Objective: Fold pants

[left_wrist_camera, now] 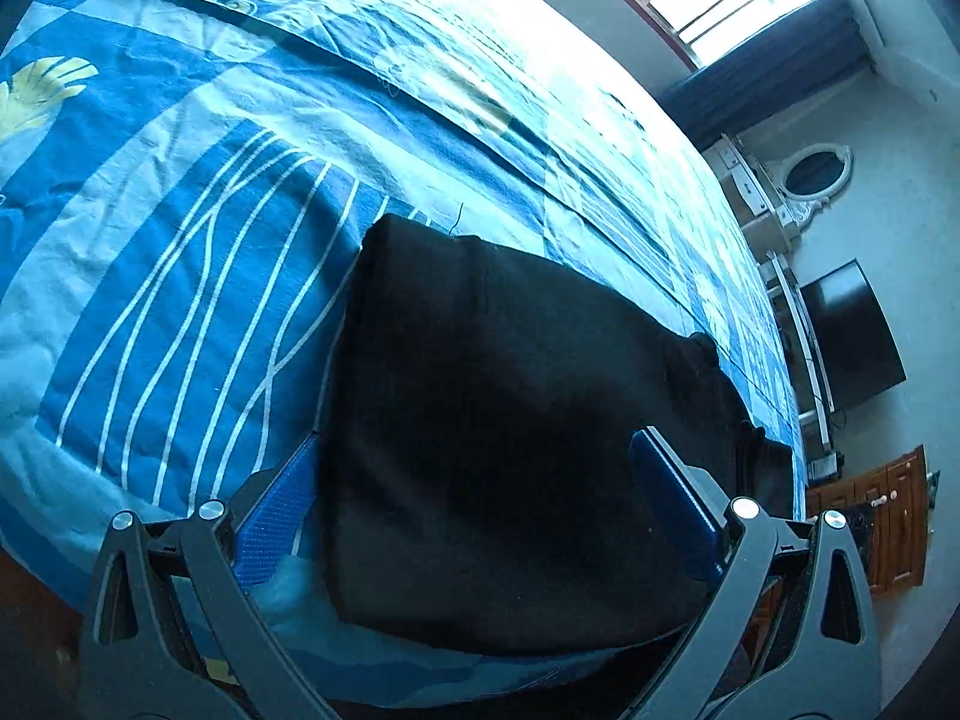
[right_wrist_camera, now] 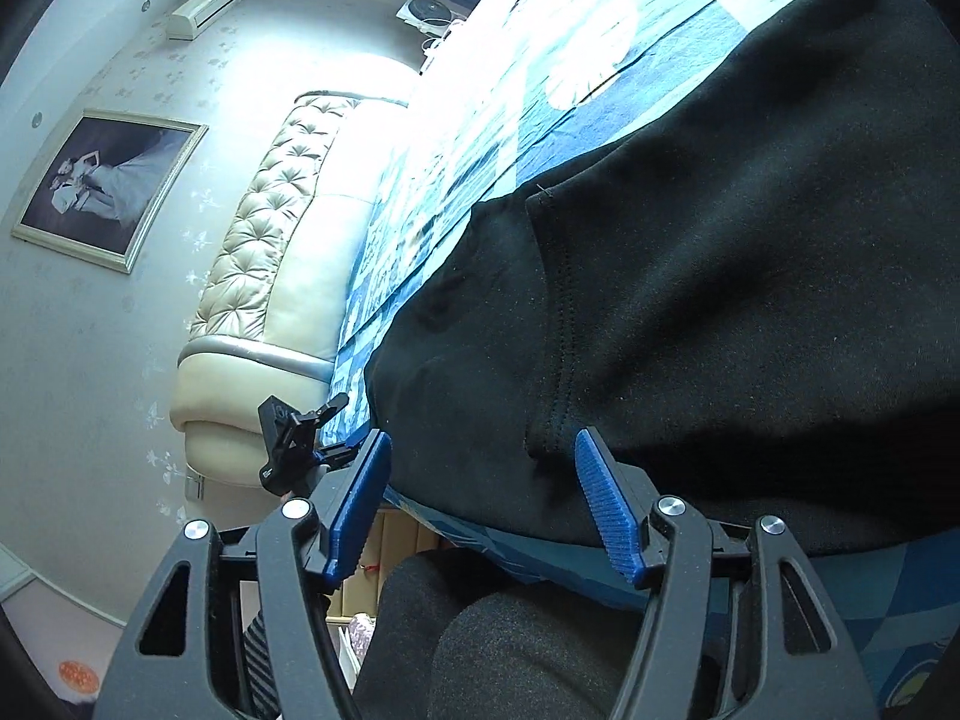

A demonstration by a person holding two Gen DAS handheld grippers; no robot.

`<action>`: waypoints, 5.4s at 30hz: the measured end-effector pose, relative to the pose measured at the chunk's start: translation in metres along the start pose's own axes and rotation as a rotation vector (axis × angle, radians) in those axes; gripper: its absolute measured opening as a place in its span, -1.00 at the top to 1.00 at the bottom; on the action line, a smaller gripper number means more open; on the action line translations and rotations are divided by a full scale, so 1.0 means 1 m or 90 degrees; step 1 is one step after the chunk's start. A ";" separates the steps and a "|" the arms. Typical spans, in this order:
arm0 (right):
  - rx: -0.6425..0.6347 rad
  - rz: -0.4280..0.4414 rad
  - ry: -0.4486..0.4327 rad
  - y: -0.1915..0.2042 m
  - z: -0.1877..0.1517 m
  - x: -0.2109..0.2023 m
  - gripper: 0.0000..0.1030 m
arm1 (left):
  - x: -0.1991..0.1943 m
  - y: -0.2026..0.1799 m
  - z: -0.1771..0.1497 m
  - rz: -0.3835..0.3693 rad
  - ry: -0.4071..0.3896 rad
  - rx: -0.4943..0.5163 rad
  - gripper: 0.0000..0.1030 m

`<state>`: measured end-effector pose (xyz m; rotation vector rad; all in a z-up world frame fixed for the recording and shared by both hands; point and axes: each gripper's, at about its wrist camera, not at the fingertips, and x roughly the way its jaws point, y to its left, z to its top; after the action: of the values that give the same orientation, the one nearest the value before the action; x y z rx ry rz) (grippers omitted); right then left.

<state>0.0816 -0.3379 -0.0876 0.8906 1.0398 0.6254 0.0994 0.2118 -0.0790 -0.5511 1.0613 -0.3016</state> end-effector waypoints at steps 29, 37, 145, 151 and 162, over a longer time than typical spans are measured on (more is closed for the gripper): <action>-0.010 -0.004 0.019 0.007 -0.007 0.013 -0.24 | 0.022 -0.012 0.005 -0.109 0.039 -0.054 0.62; -0.029 0.008 -0.014 0.019 -0.001 -0.018 -0.24 | -0.021 -0.119 0.029 -0.080 0.004 0.025 0.67; -0.003 -0.178 -0.110 -0.092 0.077 -0.108 0.76 | 0.091 -0.262 -0.131 0.153 0.034 0.240 -0.81; 0.012 -0.154 -0.110 -0.100 0.076 -0.109 0.75 | 0.092 -0.259 -0.131 0.148 0.034 0.230 -0.81; 0.031 -0.132 -0.117 -0.106 0.073 -0.118 0.69 | 0.093 -0.256 -0.130 0.146 0.034 0.224 -0.81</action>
<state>0.1055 -0.5095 -0.1074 0.8527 0.9700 0.3390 0.0339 -0.0818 -0.0520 -0.1055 1.0816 -0.2937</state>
